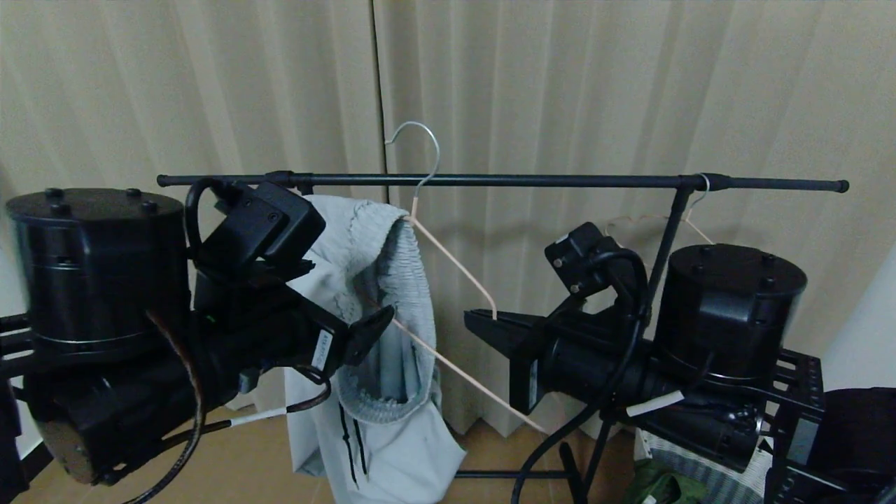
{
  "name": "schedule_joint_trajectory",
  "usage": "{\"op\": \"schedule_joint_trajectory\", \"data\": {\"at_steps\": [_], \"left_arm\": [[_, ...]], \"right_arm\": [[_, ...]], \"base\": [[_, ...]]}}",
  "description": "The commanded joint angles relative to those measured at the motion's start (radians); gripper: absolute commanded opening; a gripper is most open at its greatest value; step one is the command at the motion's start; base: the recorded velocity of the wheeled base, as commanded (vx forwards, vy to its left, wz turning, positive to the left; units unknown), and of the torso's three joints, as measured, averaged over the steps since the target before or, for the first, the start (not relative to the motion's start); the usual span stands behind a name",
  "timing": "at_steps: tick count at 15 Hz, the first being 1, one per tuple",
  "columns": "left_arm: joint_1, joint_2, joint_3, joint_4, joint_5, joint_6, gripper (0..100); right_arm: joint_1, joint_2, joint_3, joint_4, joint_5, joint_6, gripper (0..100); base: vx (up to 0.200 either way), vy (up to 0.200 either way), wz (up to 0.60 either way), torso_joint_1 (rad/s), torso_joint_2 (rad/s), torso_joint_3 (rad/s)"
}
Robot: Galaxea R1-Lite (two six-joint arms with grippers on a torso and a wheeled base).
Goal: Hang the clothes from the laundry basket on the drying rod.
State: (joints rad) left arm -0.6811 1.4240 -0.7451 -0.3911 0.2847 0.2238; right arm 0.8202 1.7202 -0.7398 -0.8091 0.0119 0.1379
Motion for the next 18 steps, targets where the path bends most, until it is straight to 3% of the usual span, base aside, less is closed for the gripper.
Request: {"op": "schedule_joint_trajectory", "data": {"at_steps": [1, 3, 4, 9, 12, 13, 18], "left_arm": [[0.032, -0.065, 0.029, -0.034, -0.007, 0.023, 100], [0.071, -0.073, 0.026, -0.066, -0.035, 0.086, 100], [0.155, -0.074, 0.027, -0.138, -0.188, 0.173, 100], [0.307, -0.039, 0.024, -0.190, -0.561, 0.442, 100], [0.365, 0.029, 0.015, -0.192, -0.661, 0.611, 100], [0.367, 0.047, 0.015, -0.192, -0.691, 0.631, 100], [0.364, 0.115, -0.019, -0.235, -0.697, 0.644, 100]], "right_arm": [[-0.078, -0.042, 0.014, 0.004, 0.059, -0.052, 0], [-0.122, -0.060, 0.028, 0.013, 0.123, -0.087, 0], [-0.168, -0.087, 0.033, 0.070, 0.186, -0.095, 0], [-0.190, -0.128, 0.034, 0.183, 0.327, -0.098, 0], [-0.191, -0.119, 0.034, 0.185, 0.370, -0.129, 0], [-0.191, -0.117, 0.033, 0.185, 0.390, -0.139, 0], [-0.188, -0.106, 0.033, 0.203, 0.470, -0.218, 0]], "base": [[0.000, 0.000, 0.00, 0.000, 0.00, 0.000], [0.000, 0.000, 0.00, 0.000, 0.00, 0.000], [0.000, 0.000, 0.00, 0.000, 0.00, 0.000], [0.000, 0.000, 0.00, 0.000, 0.00, 0.000], [0.000, 0.000, 0.00, 0.000, 0.00, 0.000], [0.000, 0.000, 0.00, 0.000, 0.00, 0.000], [0.000, 0.000, 0.00, 0.000, 0.00, 0.000]]}}
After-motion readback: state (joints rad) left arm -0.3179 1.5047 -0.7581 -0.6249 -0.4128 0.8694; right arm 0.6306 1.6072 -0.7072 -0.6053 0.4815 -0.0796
